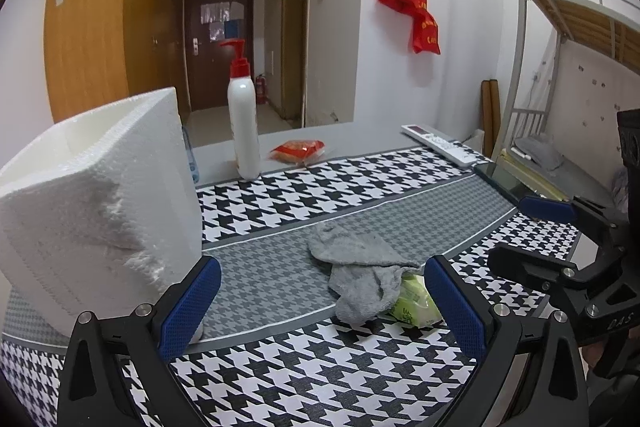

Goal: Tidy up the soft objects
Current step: 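Move the left tool to the grey sock while the right tool approaches the green tissue pack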

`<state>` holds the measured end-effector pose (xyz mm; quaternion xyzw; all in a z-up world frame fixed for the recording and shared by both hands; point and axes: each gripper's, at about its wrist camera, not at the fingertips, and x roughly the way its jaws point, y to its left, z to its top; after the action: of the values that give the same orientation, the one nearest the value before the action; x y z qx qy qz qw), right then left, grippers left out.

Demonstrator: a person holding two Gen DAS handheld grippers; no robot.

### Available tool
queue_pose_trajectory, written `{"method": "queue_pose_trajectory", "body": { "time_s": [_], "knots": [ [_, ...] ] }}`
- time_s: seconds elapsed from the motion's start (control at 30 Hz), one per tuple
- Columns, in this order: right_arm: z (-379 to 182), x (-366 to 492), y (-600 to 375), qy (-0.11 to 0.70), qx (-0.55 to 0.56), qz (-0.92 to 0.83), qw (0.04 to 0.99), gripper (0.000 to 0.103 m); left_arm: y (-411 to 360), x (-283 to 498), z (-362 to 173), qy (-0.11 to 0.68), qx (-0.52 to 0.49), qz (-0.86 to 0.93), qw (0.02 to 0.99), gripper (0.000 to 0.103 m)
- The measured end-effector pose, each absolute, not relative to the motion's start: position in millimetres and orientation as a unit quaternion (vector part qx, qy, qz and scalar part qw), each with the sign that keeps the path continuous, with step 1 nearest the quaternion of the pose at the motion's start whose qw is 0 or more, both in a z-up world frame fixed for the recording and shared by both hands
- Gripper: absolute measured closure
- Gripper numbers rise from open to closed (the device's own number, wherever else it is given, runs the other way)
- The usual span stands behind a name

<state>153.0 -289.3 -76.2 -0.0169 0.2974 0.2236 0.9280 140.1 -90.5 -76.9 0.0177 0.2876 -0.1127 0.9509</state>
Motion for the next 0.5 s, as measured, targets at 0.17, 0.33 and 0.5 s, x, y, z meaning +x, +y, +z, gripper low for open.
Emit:
{"method": "queue_pose_trajectory", "body": {
  "time_s": [0.17, 0.33, 0.5],
  "knots": [
    [-83.9, 157.7, -291.3, 0.309, -0.015, 0.226, 0.924, 0.001, -90.9, 149.7, -83.3, 0.303, 0.014, -0.11, 0.947, 0.001],
    [-88.7, 164.9, -292.9, 0.322, 0.0, 0.244, 0.915, 0.001, -93.5, 159.1, -90.1, 0.318, 0.015, -0.109, 0.942, 0.001],
    [-95.2, 169.3, -293.5, 0.332, 0.003, 0.251, 0.909, 0.001, -97.8, 168.5, -94.3, 0.327, 0.02, -0.109, 0.939, 0.001]
  ]
}}
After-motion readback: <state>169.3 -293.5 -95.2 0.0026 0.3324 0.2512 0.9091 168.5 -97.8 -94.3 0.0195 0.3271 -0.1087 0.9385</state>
